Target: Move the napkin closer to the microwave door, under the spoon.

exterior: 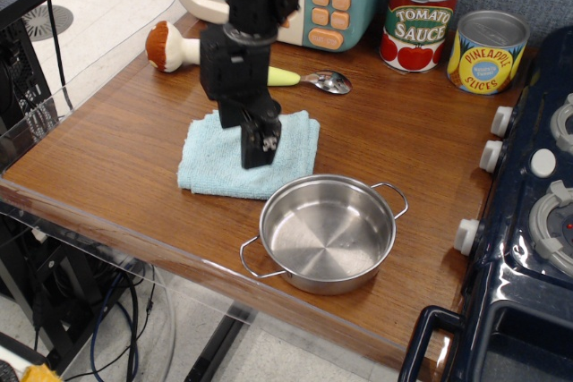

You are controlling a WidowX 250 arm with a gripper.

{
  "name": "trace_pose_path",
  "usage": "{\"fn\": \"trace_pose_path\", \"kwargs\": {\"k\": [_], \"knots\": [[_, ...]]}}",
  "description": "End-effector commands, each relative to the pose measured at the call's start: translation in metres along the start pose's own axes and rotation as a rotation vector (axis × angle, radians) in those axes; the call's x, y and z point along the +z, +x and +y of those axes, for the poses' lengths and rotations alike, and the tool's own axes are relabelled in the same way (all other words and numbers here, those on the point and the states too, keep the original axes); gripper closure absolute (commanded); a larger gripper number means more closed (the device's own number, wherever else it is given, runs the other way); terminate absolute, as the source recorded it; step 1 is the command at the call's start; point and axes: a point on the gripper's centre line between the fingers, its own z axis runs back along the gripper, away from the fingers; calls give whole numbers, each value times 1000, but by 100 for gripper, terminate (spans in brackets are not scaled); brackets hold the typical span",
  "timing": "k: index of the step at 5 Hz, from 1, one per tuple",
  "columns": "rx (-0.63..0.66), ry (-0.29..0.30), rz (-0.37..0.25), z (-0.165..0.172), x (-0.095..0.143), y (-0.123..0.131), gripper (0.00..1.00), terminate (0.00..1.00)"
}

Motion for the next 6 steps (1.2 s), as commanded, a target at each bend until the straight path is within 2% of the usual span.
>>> {"fn": "trace_pose_path", "kwargs": {"k": [1,3,5,6], "knots": [[17,-25,54,-4,-11,-12,0,0],[125,-67,58,-17,-19,7,0,0],[309,-62,47,-55,-28,34,0,0],[441,-63,-2,-82,-31,52,0,0]]}}
